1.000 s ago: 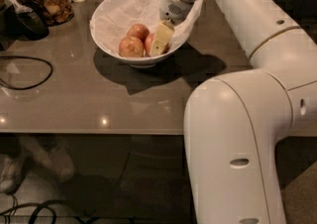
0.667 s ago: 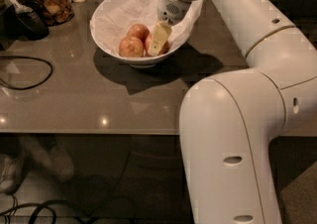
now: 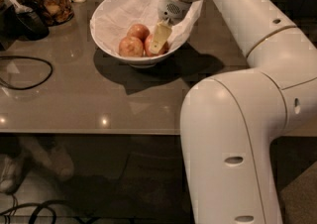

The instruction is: Pick apple from white bowl

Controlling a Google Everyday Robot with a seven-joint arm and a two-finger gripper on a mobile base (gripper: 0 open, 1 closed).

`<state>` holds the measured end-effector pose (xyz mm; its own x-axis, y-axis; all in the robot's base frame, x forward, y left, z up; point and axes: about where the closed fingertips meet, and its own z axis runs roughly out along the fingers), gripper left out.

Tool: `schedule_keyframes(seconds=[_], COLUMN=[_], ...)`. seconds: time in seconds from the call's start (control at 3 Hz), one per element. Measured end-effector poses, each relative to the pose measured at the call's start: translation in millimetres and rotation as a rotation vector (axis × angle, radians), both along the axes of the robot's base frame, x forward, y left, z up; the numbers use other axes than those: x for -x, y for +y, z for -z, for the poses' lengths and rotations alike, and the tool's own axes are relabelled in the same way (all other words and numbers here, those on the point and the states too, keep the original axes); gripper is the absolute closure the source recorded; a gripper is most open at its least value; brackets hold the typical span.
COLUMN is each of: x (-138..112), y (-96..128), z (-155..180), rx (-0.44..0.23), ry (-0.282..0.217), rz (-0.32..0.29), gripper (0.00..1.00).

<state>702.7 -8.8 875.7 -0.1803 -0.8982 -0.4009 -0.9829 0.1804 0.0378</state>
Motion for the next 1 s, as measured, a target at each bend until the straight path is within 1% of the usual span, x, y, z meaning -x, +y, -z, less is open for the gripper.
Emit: schedule_keyframes(seconds=[0.33, 0.67, 1.0], x=[0, 0, 0], y=[0, 0, 0], z=[0, 0, -24], rx=[0.000, 0.000, -0.043], ry=[0.000, 0.000, -0.063], rz=[0.000, 0.000, 0.006], gripper=[1.00, 1.00, 1.00])
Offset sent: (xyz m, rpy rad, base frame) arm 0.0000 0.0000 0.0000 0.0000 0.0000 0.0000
